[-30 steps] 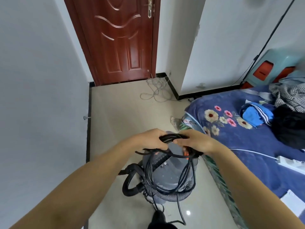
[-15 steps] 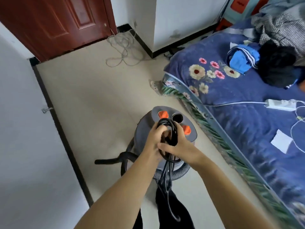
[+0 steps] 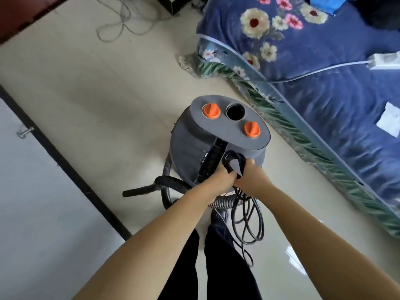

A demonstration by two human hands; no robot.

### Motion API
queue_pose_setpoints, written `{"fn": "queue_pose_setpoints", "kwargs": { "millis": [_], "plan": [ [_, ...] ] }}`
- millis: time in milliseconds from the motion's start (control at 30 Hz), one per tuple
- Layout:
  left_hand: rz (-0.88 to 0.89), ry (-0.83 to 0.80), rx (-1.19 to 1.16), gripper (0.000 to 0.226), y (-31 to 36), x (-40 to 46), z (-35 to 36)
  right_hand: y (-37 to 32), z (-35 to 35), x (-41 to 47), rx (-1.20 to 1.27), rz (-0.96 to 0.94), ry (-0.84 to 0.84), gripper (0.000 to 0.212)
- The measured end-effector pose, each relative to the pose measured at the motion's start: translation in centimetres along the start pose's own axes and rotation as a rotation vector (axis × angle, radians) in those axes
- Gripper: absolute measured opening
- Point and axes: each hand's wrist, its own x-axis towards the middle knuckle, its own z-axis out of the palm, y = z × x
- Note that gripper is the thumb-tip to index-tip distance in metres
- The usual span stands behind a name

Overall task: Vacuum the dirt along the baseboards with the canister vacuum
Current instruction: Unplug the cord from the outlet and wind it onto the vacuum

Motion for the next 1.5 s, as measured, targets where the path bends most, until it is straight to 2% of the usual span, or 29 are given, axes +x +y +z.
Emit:
{"fn": "queue_pose_setpoints", "kwargs": {
  "millis": [67, 100, 167, 200, 233, 333, 467, 567, 667, 833, 933, 1000, 1067, 1133, 1200, 1300, 1500],
  "plan": [
    [0.094, 0.019, 0.412, 0.035, -0.7, 0.2, -1.3, 0.5, 0.4, 1.0, -0.167, -0.001, -0.008, 0.039],
    [0.117, 0.104, 0.479, 0.032, -0.8, 0.2, -2.2, 0.6, 0.6, 1.4, -0.251, -0.005, -0.02, 0.041],
    [0.169, 0.407, 0.488, 0.026, -1.5, 1.0, -4.8, 0.6, 1.0, 2.1, -0.347, -0.008, -0.034, 0.046],
    [0.205, 0.517, 0.472, 0.023, -1.9, 1.4, -6.1, 0.6, 1.2, 2.4, -0.367, -0.013, -0.038, 0.045],
    [0.23, 0.55, 0.437, 0.023, -2.3, 2.1, -7.1, 0.5, 1.3, 2.7, -0.381, -0.022, -0.039, 0.043],
    [0.287, 0.384, 0.501, 0.034, -2.6, 3.9, -8.5, 0.1, 1.6, 3.7, -0.373, -0.061, -0.024, 0.041],
    [0.402, 0.216, 0.651, 0.038, -2.0, 5.7, -8.9, -1.3, 2.4, 4.9, -0.31, -0.136, -0.009, 0.039],
    [0.356, 0.138, 0.673, 0.044, -1.7, 6.9, -9.7, -2.3, 3.0, 5.7, -0.262, -0.199, 0.035, 0.038],
    [0.292, 0.145, 0.683, 0.039, -2.0, 8.1, -9.6, -2.0, 3.1, 6.2, -0.247, -0.248, 0.024, 0.042],
    [0.261, 0.38, 0.616, 0.028, -2.5, 7.6, -8.5, -1.0, 3.1, 5.6, -0.008, -0.233, 0.06, 0.04],
    [0.275, 0.542, 0.603, 0.028, -3.0, 6.9, -8.1, 1.0, 2.2, 3.5, 0.3, -0.08, 0.228, 0.042],
    [0.267, 0.647, 0.528, 0.024, -3.4, 6.5, -7.6, 2.3, 1.7, 2.3, 0.421, -0.01, 0.367, 0.046],
    [0.252, 0.762, 0.379, 0.019, -3.9, 6.1, -6.7, 2.4, 1.2, 2.3, 0.501, 0.005, 0.397, 0.062],
    [0.225, 0.844, 0.183, 0.011, -4.1, 5.6, -6.1, 1.9, 1.3, 3.4, 0.462, -0.008, 0.26, 0.08],
    [0.203, 0.881, 0.043, 0.013, -4.1, 5.2, -5.8, 1.7, 1.9, 4.5, 0.385, -0.013, 0.145, 0.087],
    [0.173, 0.919, -0.061, 0.014, -4.5, 4.6, -6.0, 3.1, 2.7, 5.2, 0.27, -0.073, 0.19, 0.088],
    [0.136, 1.063, -0.279, 0.012, -5.8, 5.3, -7.3, 2.1, 2.9, 7.0, 0.331, -0.156, 0.226, 0.106]
  ]
}}
